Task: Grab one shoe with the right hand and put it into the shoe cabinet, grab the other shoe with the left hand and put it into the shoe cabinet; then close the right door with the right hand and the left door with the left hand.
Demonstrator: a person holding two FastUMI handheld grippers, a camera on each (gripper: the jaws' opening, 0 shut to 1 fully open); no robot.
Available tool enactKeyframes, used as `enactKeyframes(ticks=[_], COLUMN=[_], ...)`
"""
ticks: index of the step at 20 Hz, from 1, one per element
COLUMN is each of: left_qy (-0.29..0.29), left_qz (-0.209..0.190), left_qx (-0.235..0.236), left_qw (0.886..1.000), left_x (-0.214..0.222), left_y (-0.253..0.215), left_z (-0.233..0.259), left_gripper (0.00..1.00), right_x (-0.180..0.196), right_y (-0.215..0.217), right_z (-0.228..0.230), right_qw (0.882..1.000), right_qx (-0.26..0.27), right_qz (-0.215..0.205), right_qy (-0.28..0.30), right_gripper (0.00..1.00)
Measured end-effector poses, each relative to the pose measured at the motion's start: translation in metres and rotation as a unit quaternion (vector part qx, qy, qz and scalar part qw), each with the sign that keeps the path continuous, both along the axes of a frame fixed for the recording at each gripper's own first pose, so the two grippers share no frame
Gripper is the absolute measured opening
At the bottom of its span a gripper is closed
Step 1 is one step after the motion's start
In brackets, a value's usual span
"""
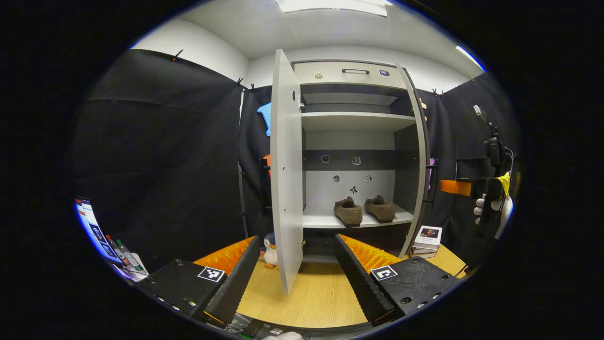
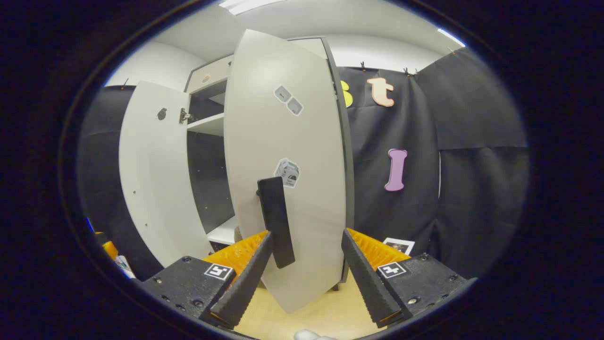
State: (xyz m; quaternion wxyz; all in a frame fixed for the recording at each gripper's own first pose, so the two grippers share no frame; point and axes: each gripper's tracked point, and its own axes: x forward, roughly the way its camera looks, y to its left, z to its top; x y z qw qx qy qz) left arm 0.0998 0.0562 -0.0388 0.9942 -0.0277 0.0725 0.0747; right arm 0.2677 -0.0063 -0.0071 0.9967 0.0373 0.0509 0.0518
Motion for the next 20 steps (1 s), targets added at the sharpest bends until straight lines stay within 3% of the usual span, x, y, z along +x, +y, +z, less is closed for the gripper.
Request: enactKeyframes(ticks=[4, 5, 12, 19, 20], left_qy=[0.0, 0.0, 0.003, -0.014, -0.016], left_qz=[-0.01, -0.014, -0.035, -0.013, -0.009], left_qx=[0.0, -0.001, 0.012, 0.035, 0.037], left_qw=[1.0, 1.0, 0.999, 0.999, 0.999], left_x=[-0.001, 0.001, 0.023, 0.085, 0.097], left_y=[0.018, 0.024, 0.067, 0.135, 0.142], left_z=[-0.004, -0.006, -0.022, -0.019, -0.018], left_gripper=[0.96, 0.96, 0.96, 0.96, 0.96], right_x=[-0.032, -0.042, -0.114, -0.166, -0.171], right_y=[0.012, 0.016, 0.03, 0.036, 0.033], right_z=[-0.001, -0.004, -0.025, -0.058, -0.061], right_qw=[1.0, 1.0, 0.998, 0.996, 0.995], right_qx=[-0.015, -0.021, -0.051, -0.049, -0.051], right_qz=[-0.008, -0.009, -0.037, -0.061, -0.068], right_qy=[-0.004, -0.003, -0.002, 0.041, 0.047], right_gripper=[0.96, 0.92, 0.96, 0.96, 0.92])
